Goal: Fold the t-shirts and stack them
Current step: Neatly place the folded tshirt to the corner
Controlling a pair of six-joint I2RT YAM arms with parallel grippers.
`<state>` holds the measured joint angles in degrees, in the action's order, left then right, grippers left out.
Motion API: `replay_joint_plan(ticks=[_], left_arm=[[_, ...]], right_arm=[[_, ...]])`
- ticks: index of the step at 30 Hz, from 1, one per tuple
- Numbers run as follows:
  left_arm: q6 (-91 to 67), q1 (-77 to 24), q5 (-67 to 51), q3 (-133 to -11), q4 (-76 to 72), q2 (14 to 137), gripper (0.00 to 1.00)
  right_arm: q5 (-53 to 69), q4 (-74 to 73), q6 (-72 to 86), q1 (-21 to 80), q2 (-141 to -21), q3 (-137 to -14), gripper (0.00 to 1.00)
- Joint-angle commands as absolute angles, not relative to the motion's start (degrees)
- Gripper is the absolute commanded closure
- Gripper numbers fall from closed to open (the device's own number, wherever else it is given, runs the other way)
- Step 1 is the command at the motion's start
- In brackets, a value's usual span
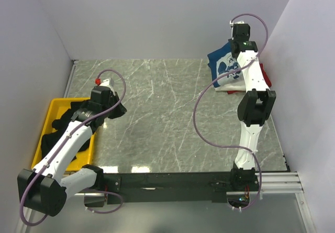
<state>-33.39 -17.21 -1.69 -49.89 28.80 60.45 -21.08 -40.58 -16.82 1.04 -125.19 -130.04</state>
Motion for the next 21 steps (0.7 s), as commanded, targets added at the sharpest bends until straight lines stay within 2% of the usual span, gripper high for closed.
replay_joint_plan(ticks=[1, 2, 4, 6, 13, 21], left_arm=[[-32.3, -17.0, -2.7, -50.0, 26.7, 60.8, 0.99], [-32.3, -17.0, -2.7, -50.0, 26.7, 60.7, 0.99], [-32.3, -17.0, -3.0, -50.0, 26.7, 61.0, 0.99], [-32.3, -17.0, -2.9, -49.9, 26.9, 60.8, 0.99], [-32.3, -16.3, -3.7, -50.1, 26.5, 60.5, 0.99], [-32.3, -16.1, -4.1, -49.9, 26.3, 60.5, 0.99]], right_arm=[[-23.2, -35.2, -14.4, 0.4, -126.5, -129.9, 0.89], [-24.3, -34.6, -13.8, -1.2, -127.7, -129.6, 0.71], [-26.5, -34.4, -11.8, -2.3, -128.9, -129.9, 0.52], [-27.2, -35.0, -10.1, -2.9, -129.6, -130.6, 0.21], [-27.7, -33.9, -3.2, -3.0, -127.2, -129.6, 0.17], [-19.9, -33.1, 8.2, -2.9, -121.1, -122.2, 0.14]])
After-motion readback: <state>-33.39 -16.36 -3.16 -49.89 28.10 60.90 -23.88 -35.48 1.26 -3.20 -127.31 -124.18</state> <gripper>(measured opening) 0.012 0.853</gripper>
